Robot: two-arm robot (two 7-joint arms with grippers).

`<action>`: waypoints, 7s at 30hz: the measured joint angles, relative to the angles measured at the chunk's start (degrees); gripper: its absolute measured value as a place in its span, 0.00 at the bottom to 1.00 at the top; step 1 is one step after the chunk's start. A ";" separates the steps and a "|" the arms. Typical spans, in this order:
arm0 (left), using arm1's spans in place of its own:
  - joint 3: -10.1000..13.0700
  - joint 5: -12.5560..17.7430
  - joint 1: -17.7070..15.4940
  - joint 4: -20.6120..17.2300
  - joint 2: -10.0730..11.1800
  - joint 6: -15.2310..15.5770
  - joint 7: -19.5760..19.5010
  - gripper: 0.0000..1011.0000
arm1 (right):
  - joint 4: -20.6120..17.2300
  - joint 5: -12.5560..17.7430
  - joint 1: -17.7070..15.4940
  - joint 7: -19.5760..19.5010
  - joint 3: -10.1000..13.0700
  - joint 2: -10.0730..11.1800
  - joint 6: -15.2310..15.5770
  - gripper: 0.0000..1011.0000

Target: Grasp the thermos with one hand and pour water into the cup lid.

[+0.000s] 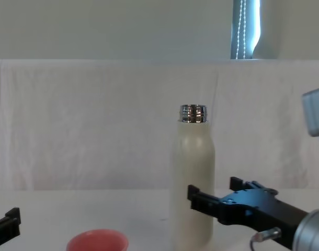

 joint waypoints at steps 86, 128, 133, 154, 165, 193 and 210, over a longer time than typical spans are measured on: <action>0.00 0.00 0.00 0.00 0.00 0.00 0.00 0.99 | 19.67 -1.34 12.21 0.23 -2.10 -5.76 -5.49 0.99; 0.00 0.00 0.00 0.00 0.00 0.00 0.00 0.99 | 16.35 -1.23 11.65 0.93 -1.46 -4.25 -5.72 0.94; 0.00 0.00 0.00 0.00 0.00 0.00 0.00 0.99 | 13.17 -2.17 11.31 0.77 -1.50 -2.94 -5.16 0.94; 0.00 0.00 0.00 0.00 0.00 0.00 0.00 0.99 | 2.93 -3.51 8.74 3.67 -1.65 5.18 1.27 0.94; 0.00 0.00 0.00 0.00 0.00 0.00 0.00 0.99 | -0.25 -5.84 6.72 2.41 -2.30 7.30 2.07 0.94; 0.00 0.00 0.00 0.00 0.00 0.00 0.00 0.99 | -8.29 -22.01 2.17 -2.15 -4.90 10.69 -0.15 0.94; 0.00 0.00 0.00 0.00 0.00 0.00 0.00 0.99 | -7.85 -32.48 1.74 -4.72 -6.62 11.46 -1.07 0.94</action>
